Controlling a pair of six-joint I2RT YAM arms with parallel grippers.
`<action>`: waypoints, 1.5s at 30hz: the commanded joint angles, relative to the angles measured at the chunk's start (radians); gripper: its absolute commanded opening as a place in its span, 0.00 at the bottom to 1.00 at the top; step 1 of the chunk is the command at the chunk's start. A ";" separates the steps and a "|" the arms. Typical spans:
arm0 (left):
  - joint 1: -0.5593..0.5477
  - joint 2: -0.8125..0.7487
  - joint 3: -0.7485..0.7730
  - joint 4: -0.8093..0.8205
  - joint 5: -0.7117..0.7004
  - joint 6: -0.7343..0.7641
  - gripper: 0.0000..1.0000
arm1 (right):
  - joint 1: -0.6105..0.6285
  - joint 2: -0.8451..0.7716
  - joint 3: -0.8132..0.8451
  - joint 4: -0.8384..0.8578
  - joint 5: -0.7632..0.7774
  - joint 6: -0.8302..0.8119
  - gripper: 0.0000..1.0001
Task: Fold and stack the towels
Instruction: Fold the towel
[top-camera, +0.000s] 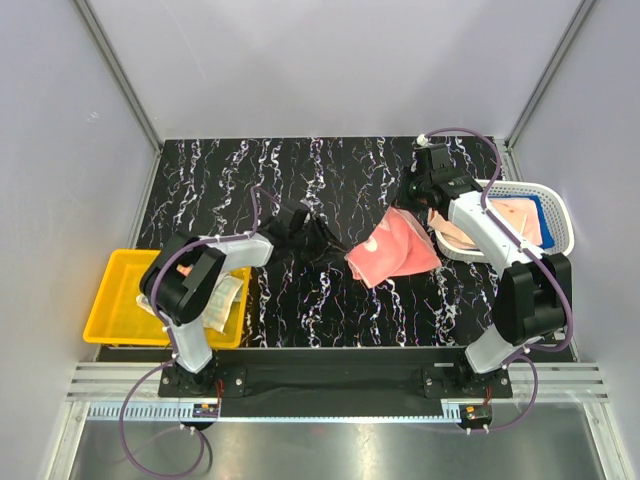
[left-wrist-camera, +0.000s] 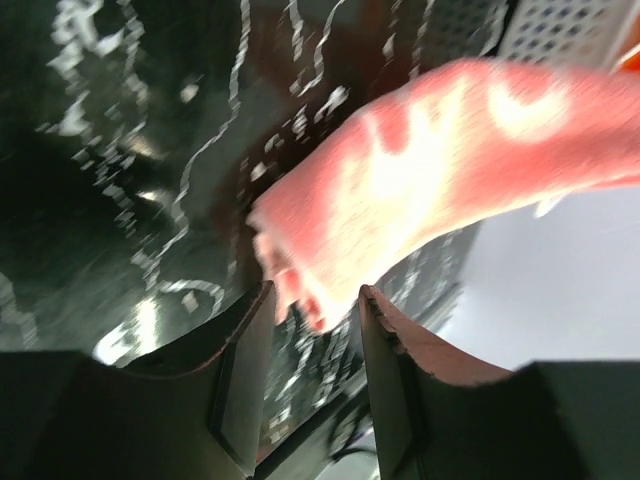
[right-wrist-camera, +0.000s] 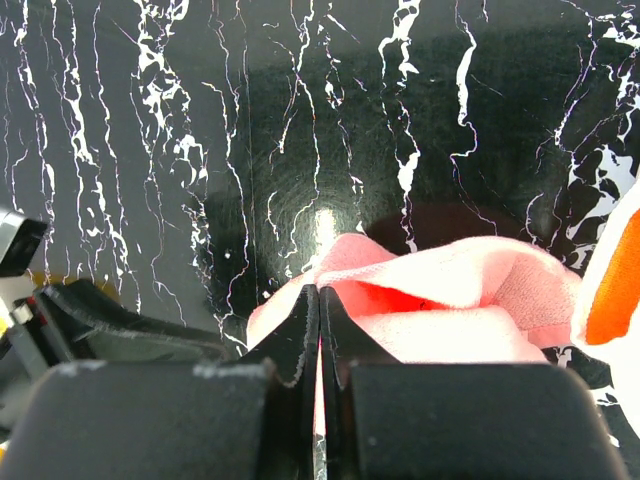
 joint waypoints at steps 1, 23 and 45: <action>-0.006 0.056 0.029 0.176 -0.020 -0.144 0.43 | -0.006 -0.035 0.018 0.032 0.009 0.007 0.00; -0.023 0.147 0.063 0.169 -0.087 -0.259 0.37 | -0.006 -0.030 0.021 0.032 0.006 0.008 0.00; -0.023 0.149 0.052 0.183 -0.099 -0.239 0.00 | -0.006 -0.047 0.010 0.032 0.004 0.012 0.00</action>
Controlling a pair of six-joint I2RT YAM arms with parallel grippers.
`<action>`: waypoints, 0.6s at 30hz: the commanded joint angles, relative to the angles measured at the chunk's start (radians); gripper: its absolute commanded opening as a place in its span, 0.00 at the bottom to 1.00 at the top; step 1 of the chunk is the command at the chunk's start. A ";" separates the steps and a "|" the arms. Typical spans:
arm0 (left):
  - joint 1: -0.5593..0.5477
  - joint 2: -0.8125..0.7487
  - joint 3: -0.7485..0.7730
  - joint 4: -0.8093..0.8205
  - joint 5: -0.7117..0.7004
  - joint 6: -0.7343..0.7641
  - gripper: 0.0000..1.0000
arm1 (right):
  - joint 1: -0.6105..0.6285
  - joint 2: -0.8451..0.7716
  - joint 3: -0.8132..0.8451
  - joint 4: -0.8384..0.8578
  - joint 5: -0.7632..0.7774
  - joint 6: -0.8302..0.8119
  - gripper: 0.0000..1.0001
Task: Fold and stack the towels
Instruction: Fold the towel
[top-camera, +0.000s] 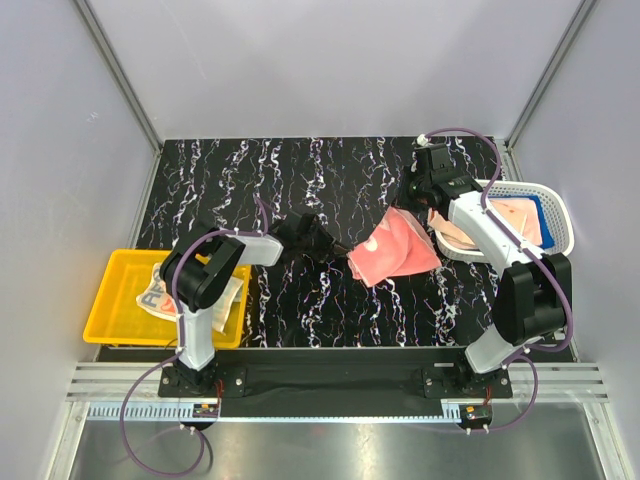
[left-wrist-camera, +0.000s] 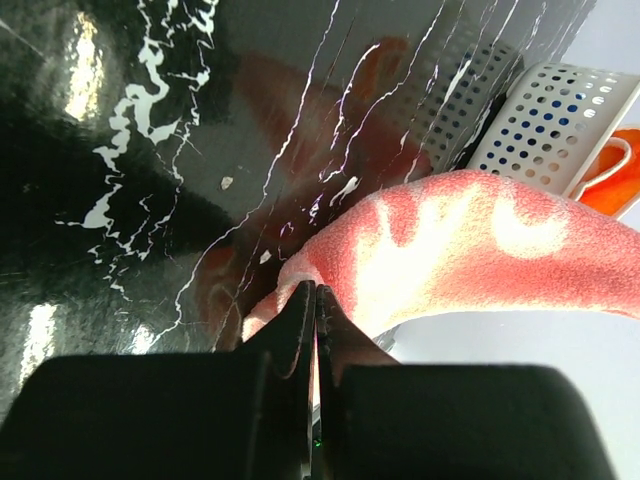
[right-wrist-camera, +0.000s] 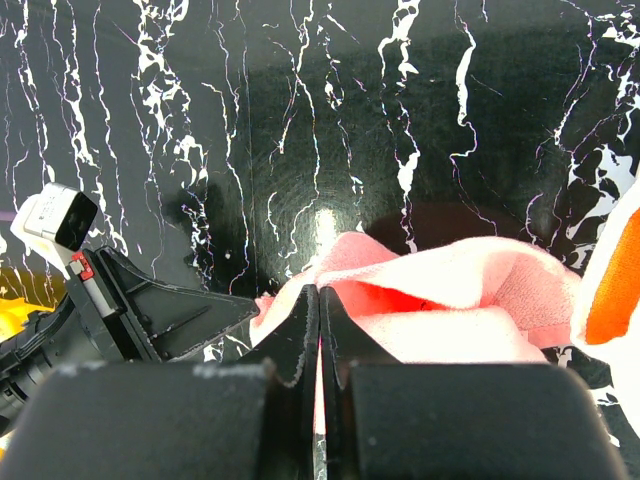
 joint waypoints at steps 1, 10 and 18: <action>-0.005 -0.012 0.023 0.012 -0.036 0.034 0.00 | -0.005 -0.051 0.010 0.030 0.007 0.007 0.00; -0.005 -0.120 -0.018 -0.084 -0.085 0.076 0.00 | -0.005 -0.074 0.012 0.018 0.011 0.007 0.00; -0.005 -0.281 -0.006 -0.246 -0.194 0.217 0.00 | -0.005 -0.175 -0.005 0.008 -0.024 -0.017 0.00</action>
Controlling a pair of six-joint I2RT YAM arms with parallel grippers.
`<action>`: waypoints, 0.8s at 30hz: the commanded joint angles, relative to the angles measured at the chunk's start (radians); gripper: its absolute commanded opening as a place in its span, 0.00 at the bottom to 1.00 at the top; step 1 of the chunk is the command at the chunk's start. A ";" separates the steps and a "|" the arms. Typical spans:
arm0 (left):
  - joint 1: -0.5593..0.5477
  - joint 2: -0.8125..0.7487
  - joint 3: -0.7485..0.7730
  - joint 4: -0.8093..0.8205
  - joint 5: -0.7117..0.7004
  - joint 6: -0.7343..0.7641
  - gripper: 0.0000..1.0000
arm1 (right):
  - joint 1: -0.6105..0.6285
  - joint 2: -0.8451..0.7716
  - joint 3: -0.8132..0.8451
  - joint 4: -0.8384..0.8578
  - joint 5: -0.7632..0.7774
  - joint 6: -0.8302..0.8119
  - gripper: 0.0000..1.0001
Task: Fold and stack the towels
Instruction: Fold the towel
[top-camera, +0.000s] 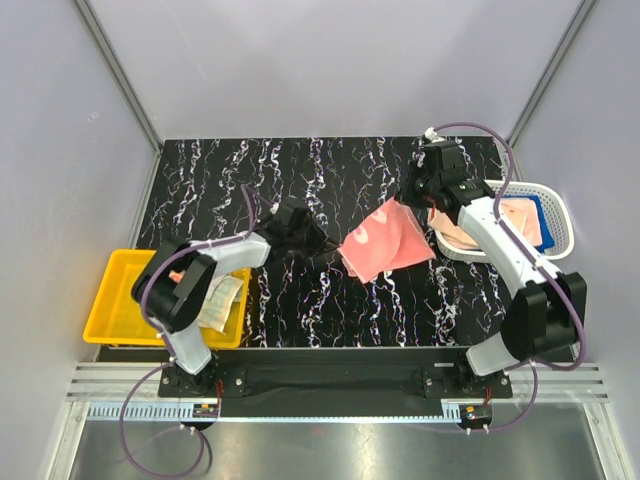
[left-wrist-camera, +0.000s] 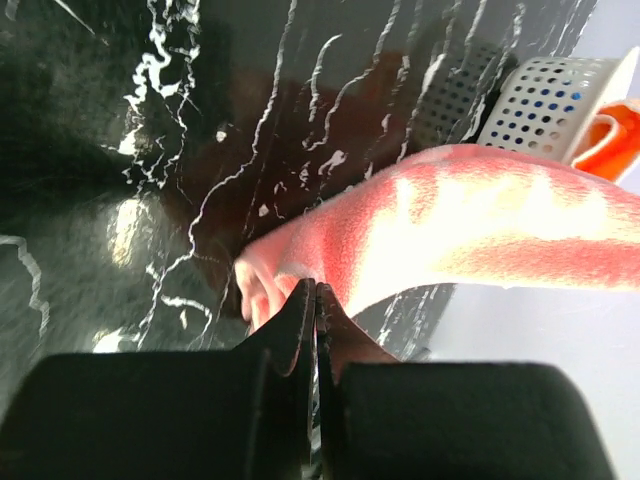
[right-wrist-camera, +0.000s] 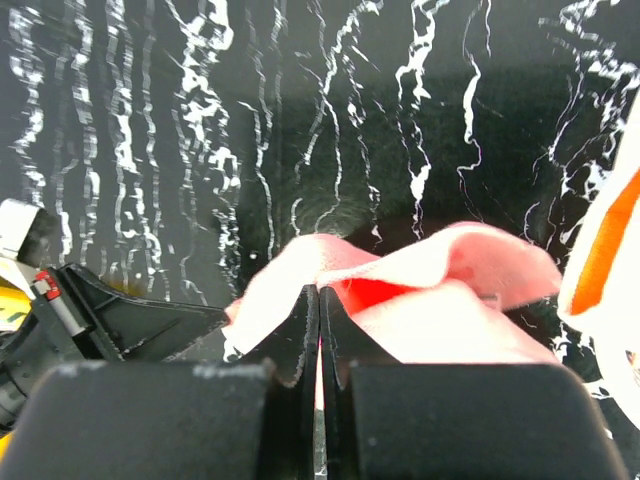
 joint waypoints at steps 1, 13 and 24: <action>-0.005 -0.120 0.015 -0.096 -0.124 0.103 0.00 | -0.005 -0.111 -0.009 0.017 -0.030 -0.018 0.00; -0.034 -0.540 0.049 -0.424 -0.322 0.404 0.00 | -0.004 -0.422 -0.058 0.017 -0.209 -0.017 0.00; -0.106 -0.738 0.207 -0.643 -0.271 0.525 0.00 | -0.005 -0.652 -0.109 -0.018 -0.302 0.047 0.00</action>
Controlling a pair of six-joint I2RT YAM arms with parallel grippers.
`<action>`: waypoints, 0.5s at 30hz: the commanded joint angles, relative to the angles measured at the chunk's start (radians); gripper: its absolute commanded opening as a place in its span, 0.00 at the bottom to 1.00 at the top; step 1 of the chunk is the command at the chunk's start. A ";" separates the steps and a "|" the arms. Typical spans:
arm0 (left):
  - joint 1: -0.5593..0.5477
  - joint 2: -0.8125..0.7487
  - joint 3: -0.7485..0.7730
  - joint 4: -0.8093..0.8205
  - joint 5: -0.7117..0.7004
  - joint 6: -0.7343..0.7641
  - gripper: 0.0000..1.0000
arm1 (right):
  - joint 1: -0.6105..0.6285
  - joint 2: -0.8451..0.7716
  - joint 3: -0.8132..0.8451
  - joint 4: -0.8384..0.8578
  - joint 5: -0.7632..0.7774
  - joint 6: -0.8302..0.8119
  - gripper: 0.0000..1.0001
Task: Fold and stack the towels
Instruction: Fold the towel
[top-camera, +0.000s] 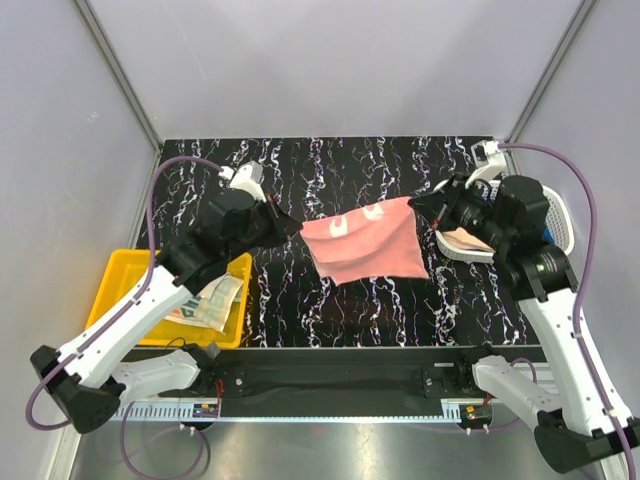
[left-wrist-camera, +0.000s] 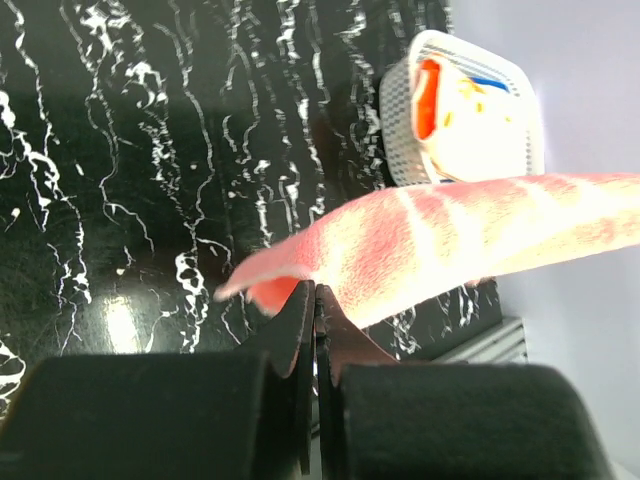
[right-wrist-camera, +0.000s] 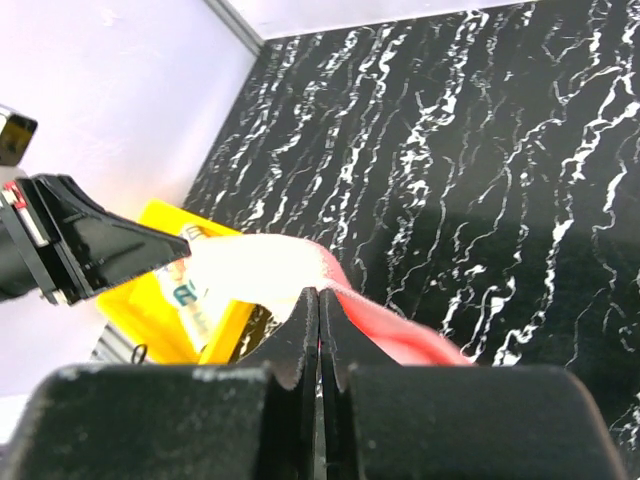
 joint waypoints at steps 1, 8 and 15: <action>-0.013 -0.049 0.052 -0.062 0.034 0.034 0.00 | -0.003 -0.065 -0.009 -0.009 -0.047 0.037 0.00; 0.012 -0.038 0.015 -0.026 0.173 -0.092 0.00 | -0.004 -0.059 -0.068 -0.051 -0.039 0.080 0.00; 0.287 0.274 -0.053 0.235 0.505 -0.141 0.00 | -0.003 0.291 -0.145 0.117 0.010 0.068 0.00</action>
